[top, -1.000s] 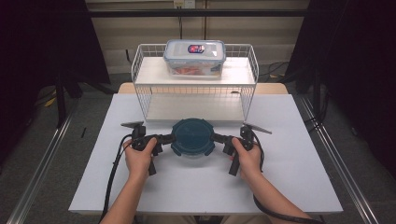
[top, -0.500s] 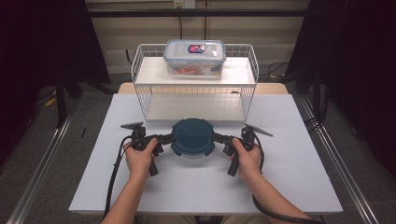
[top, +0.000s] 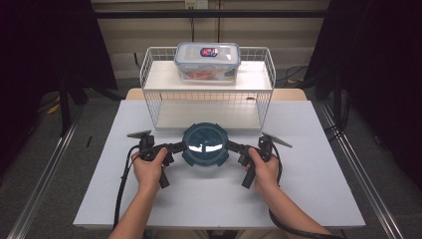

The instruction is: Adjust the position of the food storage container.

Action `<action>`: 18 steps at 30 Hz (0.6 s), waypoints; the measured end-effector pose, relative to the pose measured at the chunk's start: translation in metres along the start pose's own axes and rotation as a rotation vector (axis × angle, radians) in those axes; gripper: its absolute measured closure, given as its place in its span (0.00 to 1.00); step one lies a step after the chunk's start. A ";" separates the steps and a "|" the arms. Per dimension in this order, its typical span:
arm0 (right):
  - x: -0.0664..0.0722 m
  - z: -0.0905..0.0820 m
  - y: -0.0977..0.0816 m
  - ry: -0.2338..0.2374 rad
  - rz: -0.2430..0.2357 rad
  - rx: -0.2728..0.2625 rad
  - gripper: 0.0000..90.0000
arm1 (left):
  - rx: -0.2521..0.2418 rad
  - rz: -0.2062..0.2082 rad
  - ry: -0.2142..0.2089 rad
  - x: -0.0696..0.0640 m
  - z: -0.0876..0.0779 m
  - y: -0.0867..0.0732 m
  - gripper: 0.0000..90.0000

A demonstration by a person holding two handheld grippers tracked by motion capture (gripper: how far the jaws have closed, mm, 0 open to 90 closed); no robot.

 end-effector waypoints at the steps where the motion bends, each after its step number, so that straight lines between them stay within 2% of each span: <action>1: 0.000 0.000 0.000 0.002 0.003 -0.001 0.83 | -0.001 0.001 -0.002 -0.001 0.000 0.000 0.83; 6: 0.002 -0.001 0.001 0.023 0.005 -0.011 0.84 | -0.006 0.016 -0.011 -0.006 -0.004 0.002 0.83; 18: 0.013 -0.006 0.004 0.048 0.005 -0.039 0.84 | -0.056 0.032 -0.034 -0.017 -0.008 0.005 0.83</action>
Point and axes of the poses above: each handheld gripper's, and its own axes: z roughly forward along the jaws, y roughly out of its top, x roughly to its left, the point moved 5 cm from there along z, roughly forward along the jaws, and after that the axes turned 14 degrees about -x, right-handed, at the moved point
